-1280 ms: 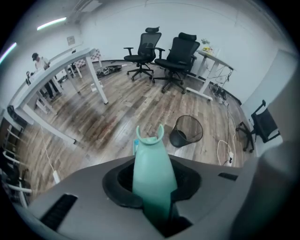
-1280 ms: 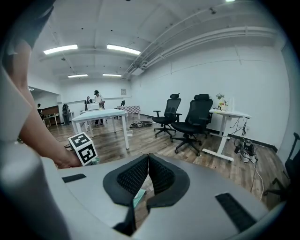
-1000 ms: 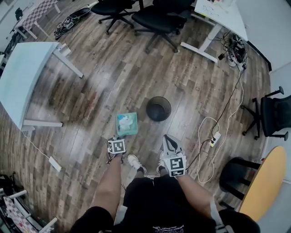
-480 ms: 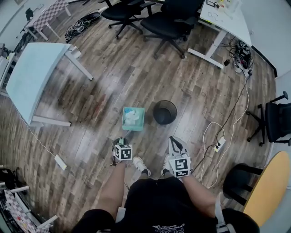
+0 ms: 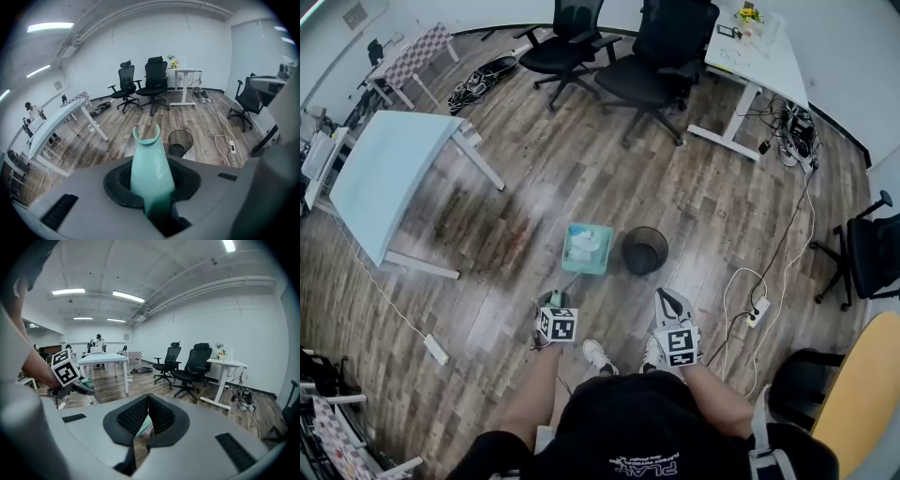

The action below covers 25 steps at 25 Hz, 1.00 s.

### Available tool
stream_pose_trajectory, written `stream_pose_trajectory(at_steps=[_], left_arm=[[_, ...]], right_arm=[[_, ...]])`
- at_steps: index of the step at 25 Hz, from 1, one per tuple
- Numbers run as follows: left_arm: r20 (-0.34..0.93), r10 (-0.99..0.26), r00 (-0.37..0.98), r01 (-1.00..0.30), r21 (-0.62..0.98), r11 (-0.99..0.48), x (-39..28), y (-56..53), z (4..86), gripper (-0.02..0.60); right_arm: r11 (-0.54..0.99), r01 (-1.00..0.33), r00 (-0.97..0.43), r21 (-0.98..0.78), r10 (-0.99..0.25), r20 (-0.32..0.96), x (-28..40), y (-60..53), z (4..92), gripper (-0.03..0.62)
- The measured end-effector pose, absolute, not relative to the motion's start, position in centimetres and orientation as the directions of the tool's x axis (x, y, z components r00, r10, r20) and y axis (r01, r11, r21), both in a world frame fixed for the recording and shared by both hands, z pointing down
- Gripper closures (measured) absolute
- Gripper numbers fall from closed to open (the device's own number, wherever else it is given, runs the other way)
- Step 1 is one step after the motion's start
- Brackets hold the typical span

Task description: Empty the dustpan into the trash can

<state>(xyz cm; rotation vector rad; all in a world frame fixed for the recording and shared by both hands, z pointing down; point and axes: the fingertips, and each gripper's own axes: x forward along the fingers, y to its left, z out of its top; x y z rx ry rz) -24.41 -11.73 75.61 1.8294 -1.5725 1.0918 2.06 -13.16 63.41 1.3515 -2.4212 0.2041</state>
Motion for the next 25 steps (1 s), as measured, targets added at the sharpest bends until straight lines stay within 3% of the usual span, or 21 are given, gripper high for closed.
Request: stream_pose_trajectory(at_steps=[11,18,25], left_arm=[[0.745,-0.667,0.037,-0.917,-0.24,-0.318,-20.7,-12.5,69.9,0.485],[0.703,-0.71,0.04,-0.77,-0.431,-0.471,-18.4,-12.3,68.2,0.485],[0.689,-0.722,0.06,-0.664,-0.512,-0.544,-16.7,-12.1,68.0,0.482]], right_arm=[[0.485,-0.872,-0.439,0.073,-0.838,0.323,5.7,-14.2,60.9,0.571],[0.459,-0.886,-0.421,0.067,-0.856,0.3,7.1,-14.8,60.4,0.571],[0.442,-0.895,-0.403,0.057,-0.858,0.319,8.4,-14.3,61.4,0.571]])
